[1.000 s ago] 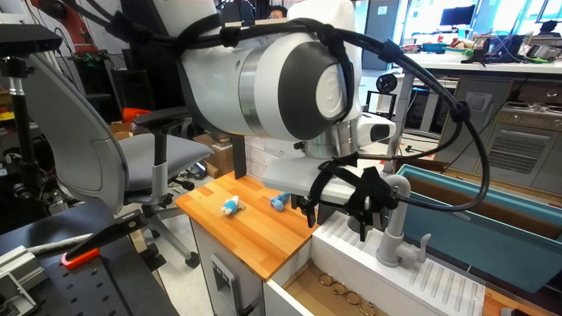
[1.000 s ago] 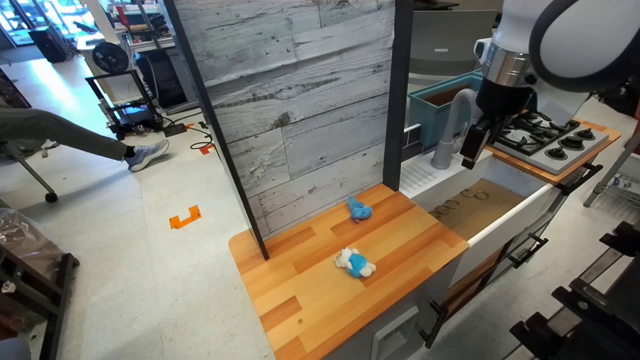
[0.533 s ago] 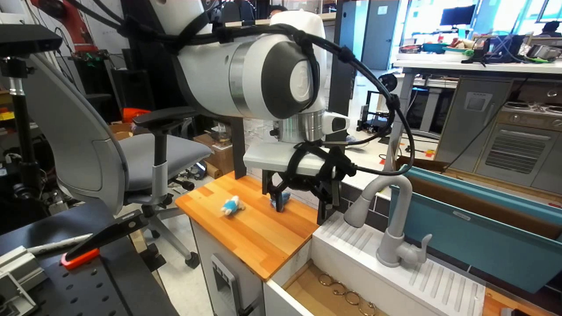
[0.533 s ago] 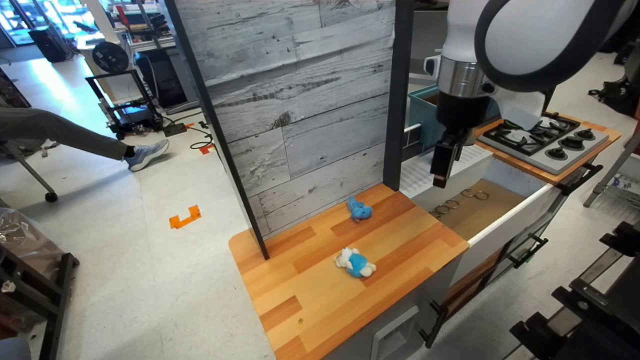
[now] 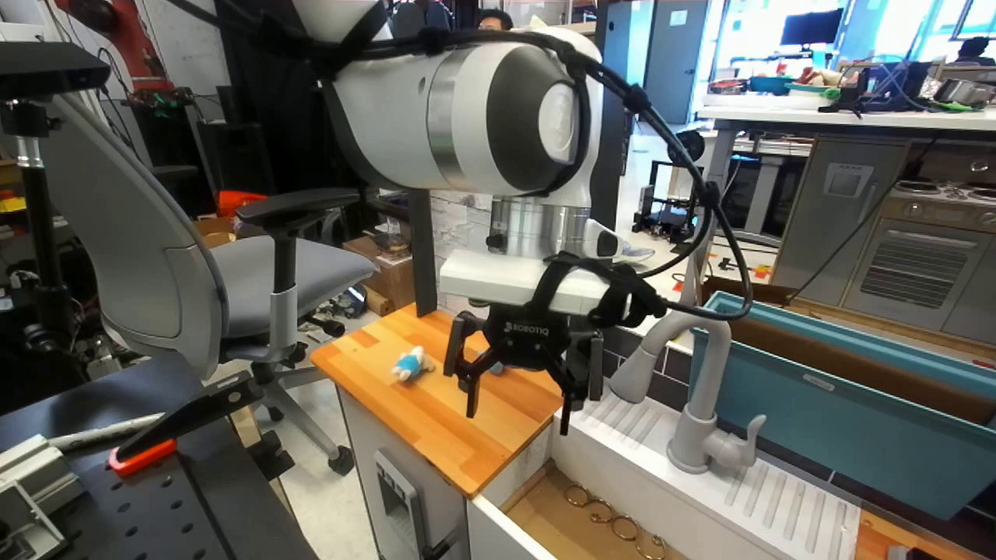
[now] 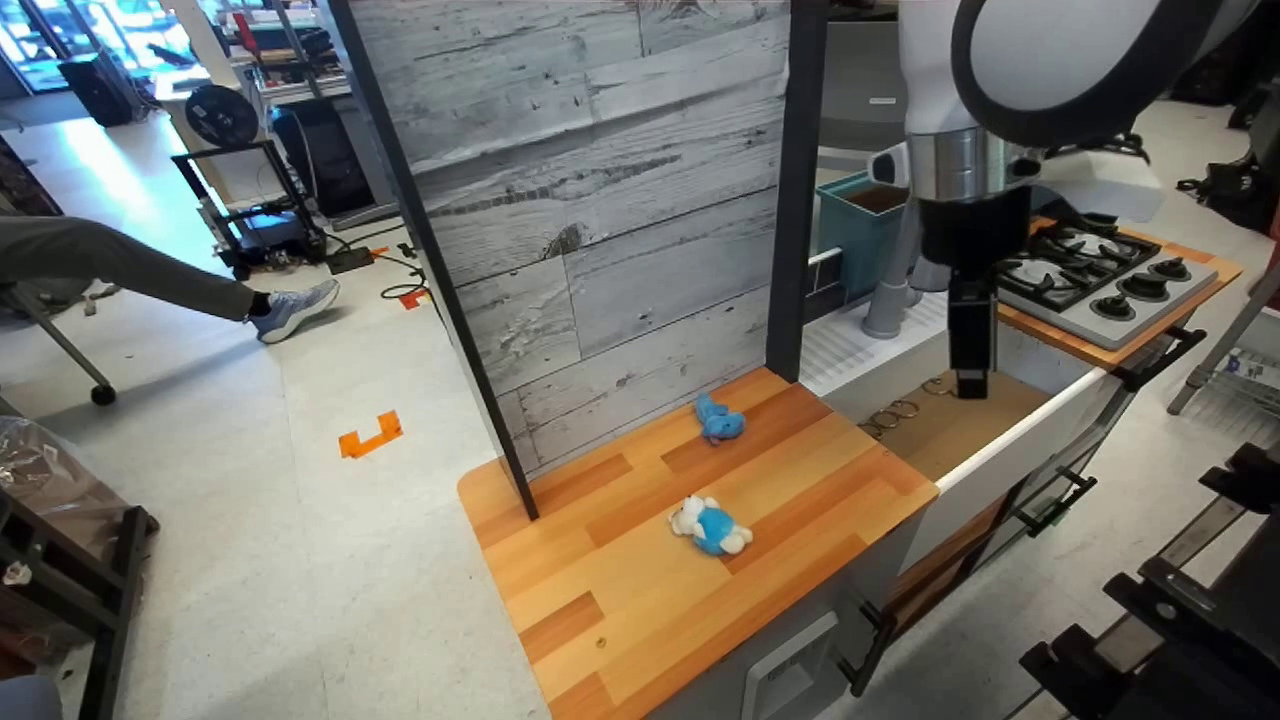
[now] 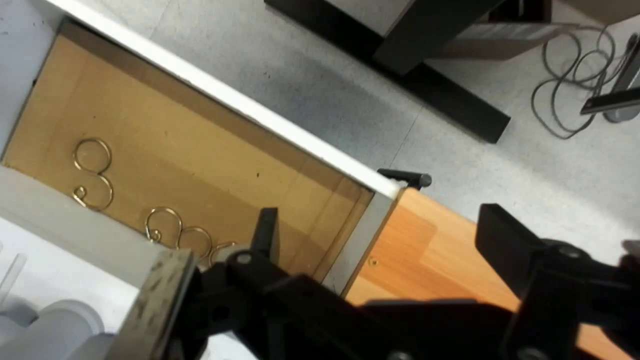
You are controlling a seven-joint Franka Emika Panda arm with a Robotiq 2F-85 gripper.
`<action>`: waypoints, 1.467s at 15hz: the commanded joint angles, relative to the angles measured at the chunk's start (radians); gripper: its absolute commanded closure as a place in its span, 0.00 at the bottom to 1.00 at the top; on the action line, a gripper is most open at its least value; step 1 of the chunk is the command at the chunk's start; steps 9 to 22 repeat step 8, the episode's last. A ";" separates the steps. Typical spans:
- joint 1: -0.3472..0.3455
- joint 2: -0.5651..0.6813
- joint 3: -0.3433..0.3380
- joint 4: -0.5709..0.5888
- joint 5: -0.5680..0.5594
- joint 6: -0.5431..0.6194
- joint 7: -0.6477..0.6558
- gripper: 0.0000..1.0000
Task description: Push the grey faucet to the left
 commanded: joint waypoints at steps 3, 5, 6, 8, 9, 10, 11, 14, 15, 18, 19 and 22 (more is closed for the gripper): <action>-0.037 -0.128 0.001 -0.091 0.002 -0.125 -0.031 0.00; -0.030 -0.076 0.000 -0.045 -0.003 -0.100 -0.022 0.00; -0.030 -0.076 0.000 -0.045 -0.003 -0.099 -0.022 0.00; -0.029 -0.069 0.001 -0.044 -0.003 -0.098 -0.022 0.00; -0.029 -0.069 0.001 -0.044 -0.003 -0.098 -0.022 0.00; -0.029 -0.069 0.001 -0.044 -0.003 -0.098 -0.022 0.00; -0.029 -0.069 0.001 -0.044 -0.003 -0.098 -0.022 0.00; -0.029 -0.069 0.001 -0.044 -0.003 -0.098 -0.022 0.00; -0.029 -0.069 0.001 -0.044 -0.003 -0.098 -0.022 0.00; -0.029 -0.069 0.001 -0.044 -0.003 -0.098 -0.022 0.00; -0.029 -0.069 0.001 -0.044 -0.003 -0.098 -0.022 0.00; -0.029 -0.069 0.001 -0.044 -0.003 -0.098 -0.022 0.00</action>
